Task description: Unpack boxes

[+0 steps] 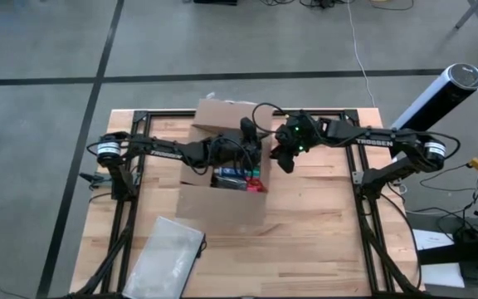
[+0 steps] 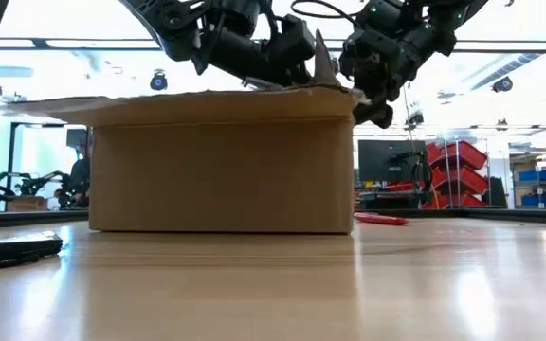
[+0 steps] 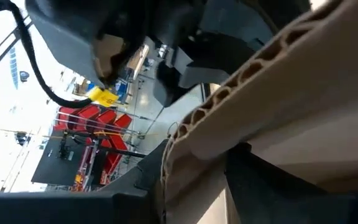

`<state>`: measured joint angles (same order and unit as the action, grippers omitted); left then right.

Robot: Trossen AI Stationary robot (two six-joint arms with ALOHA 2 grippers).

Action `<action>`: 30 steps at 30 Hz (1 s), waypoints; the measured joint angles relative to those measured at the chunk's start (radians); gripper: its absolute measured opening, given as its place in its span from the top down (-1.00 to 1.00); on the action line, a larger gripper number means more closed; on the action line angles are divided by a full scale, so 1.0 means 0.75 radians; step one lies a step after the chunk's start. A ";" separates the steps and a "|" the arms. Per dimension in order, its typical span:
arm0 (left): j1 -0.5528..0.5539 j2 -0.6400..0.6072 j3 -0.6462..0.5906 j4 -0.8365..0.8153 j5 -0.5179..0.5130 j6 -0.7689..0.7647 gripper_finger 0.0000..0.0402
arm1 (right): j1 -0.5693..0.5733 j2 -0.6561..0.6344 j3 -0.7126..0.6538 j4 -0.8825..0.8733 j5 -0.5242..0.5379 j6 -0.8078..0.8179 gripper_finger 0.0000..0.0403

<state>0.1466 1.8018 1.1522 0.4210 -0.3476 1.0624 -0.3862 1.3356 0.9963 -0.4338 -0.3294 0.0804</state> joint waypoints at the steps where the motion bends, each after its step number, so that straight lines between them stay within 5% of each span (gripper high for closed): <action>1: 0.000 0.000 0.000 -0.006 0.001 -0.003 0.39 | 0.000 -0.007 0.016 -0.023 0.002 -0.011 0.63; 15: 0.000 0.000 0.000 -0.004 0.001 0.003 0.48 | 0.143 -0.123 0.154 -0.049 0.058 0.084 0.47; 30: 0.002 -0.003 0.000 0.037 -0.009 0.030 0.61 | 0.649 -0.084 0.149 -0.043 0.812 0.015 0.32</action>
<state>0.1478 1.7994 1.1522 0.4485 -0.3543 1.0849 0.1003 1.2724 1.1081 -0.4657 0.2797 0.0919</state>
